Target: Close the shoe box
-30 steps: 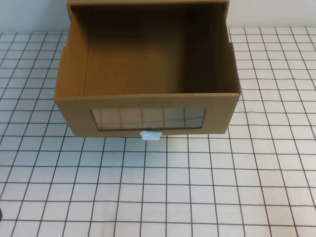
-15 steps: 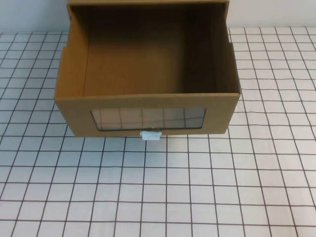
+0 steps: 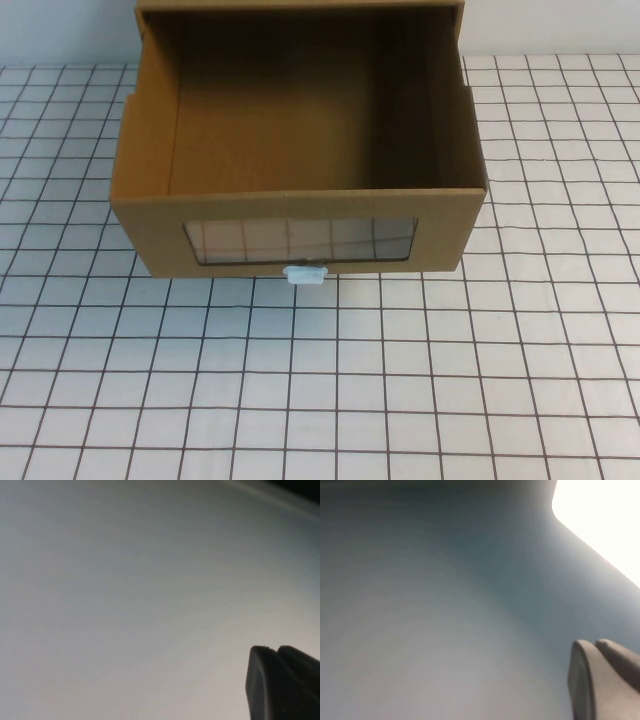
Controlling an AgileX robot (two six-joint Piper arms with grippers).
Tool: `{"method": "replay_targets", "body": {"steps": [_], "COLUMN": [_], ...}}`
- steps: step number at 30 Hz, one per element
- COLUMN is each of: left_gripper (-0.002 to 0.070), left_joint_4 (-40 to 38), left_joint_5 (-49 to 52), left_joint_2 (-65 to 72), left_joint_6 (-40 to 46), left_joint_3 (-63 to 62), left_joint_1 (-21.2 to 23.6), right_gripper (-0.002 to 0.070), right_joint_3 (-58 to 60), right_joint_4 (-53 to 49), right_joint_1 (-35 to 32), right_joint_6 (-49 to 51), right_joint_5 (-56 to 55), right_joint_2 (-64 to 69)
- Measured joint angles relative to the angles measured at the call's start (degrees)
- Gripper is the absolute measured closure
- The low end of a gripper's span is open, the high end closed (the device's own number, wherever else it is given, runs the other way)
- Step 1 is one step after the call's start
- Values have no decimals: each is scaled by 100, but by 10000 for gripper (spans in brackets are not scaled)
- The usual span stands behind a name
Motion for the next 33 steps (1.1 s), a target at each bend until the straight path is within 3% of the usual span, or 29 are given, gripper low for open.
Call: {"method": "replay_targets", "body": {"steps": [8,19,26,33], "left_gripper": [679,679,679,679], "left_joint_4": [-46,-46,-25,-5], "left_joint_5": [513,2851,4757,7311], "left_joint_2": [-12,662,2027,3798], "left_joint_6": [275,1249,1925,1360], "left_joint_3": [-1710,-4227,-5538,-6818], "left_joint_1": [0,0,0,0], "right_gripper": [690,690,690,690], "right_joint_3": [-1272,-3082,-4895,-6410], "right_joint_4": [-479,-271,-258,-249], "right_joint_1": [0,0,0,423], "right_joint_6": [0,377,563,597], "right_joint_5": [8,442,3579,6583], "right_joint_2": [-27,368,1427,2997]}}
